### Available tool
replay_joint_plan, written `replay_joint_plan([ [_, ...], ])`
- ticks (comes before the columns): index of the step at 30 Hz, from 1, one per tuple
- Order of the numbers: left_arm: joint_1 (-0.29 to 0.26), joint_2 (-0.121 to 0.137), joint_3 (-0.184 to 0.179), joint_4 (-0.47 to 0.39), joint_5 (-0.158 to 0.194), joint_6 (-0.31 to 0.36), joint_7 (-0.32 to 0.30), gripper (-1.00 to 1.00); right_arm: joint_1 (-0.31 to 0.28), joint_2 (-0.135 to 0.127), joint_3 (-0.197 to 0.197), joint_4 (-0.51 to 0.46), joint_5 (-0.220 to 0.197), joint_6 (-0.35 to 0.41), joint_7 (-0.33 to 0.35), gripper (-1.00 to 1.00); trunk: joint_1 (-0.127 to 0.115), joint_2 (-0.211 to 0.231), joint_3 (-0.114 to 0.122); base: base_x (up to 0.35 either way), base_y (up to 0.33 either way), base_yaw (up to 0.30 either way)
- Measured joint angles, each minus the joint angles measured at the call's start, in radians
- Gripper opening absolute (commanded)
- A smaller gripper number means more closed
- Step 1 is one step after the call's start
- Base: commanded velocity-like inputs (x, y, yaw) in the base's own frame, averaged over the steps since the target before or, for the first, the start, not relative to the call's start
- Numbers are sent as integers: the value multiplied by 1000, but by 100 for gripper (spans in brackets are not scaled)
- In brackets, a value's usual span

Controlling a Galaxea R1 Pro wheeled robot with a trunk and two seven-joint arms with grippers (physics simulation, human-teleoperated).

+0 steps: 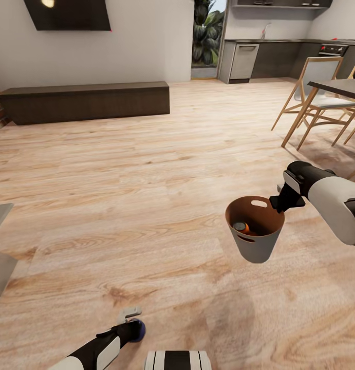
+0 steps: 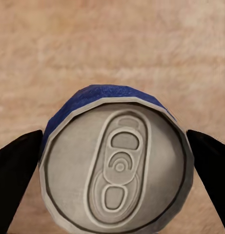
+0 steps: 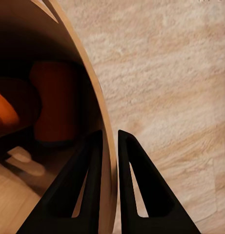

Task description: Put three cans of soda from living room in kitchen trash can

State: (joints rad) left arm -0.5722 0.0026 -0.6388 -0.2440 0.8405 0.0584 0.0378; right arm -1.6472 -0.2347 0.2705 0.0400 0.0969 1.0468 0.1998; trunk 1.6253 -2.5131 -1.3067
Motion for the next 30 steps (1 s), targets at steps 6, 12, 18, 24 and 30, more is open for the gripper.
replay_joint_plan([
  [6,-1,0,0,-1,-1,0,0,-100,0,2,1,0,1,0,0,-100,-3,1,23,0,0,0],
  [12,-1,0,1,-2,-2,0,1,-100,3,4,1,0,0,0,0,-100,-6,3,46,0,0,0],
  [18,-1,0,1,-2,-2,1,2,-100,5,7,1,-1,1,0,0,-100,-8,4,70,0,0,0],
  [24,-1,1,1,-6,-1,4,0,-100,10,23,0,-1,1,0,0,-100,-11,6,93,0,0,0],
  [30,-1,2,2,-13,-1,21,-5,-100,34,31,-6,-8,-9,0,0,-100,-14,7,116,0,0,0],
])
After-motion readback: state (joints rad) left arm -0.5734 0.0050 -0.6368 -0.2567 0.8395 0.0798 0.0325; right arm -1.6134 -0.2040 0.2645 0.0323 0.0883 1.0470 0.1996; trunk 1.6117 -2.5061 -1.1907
